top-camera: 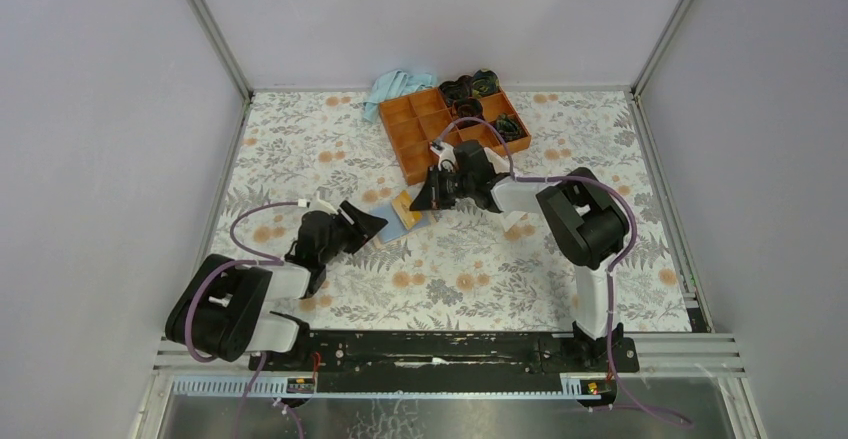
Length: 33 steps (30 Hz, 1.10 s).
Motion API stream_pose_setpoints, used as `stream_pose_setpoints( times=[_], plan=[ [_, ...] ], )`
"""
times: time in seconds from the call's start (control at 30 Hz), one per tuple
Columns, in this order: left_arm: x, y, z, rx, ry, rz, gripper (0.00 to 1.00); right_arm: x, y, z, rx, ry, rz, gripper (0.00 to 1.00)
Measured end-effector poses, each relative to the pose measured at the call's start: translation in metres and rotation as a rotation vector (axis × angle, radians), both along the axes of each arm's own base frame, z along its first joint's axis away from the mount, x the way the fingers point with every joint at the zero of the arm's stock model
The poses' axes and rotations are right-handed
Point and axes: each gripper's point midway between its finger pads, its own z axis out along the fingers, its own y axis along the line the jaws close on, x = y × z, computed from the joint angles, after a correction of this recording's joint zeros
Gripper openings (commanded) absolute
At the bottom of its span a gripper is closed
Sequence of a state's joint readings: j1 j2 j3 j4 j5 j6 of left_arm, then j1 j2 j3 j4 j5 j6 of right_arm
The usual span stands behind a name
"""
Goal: Put the credit cards into the card holder
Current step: Insert the credit card into the card holder.
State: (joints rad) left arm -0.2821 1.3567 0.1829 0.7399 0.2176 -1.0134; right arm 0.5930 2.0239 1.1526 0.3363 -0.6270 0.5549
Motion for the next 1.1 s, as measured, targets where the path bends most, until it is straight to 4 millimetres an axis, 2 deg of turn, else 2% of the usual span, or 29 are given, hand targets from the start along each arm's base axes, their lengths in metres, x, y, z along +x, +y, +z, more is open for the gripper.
stream_pose_setpoints(
  times=[0.53, 1.1],
  plan=[
    [-0.002, 0.001, -0.011, 0.009, 0.034, 0.003, 0.63, 0.002, 0.008, -0.010, 0.023, -0.002, -0.013, 0.00],
    [0.003, 0.000, -0.012, -0.003, 0.019, 0.002, 0.62, -0.005, 0.007, -0.016, 0.045, 0.010, -0.031, 0.00]
  ],
)
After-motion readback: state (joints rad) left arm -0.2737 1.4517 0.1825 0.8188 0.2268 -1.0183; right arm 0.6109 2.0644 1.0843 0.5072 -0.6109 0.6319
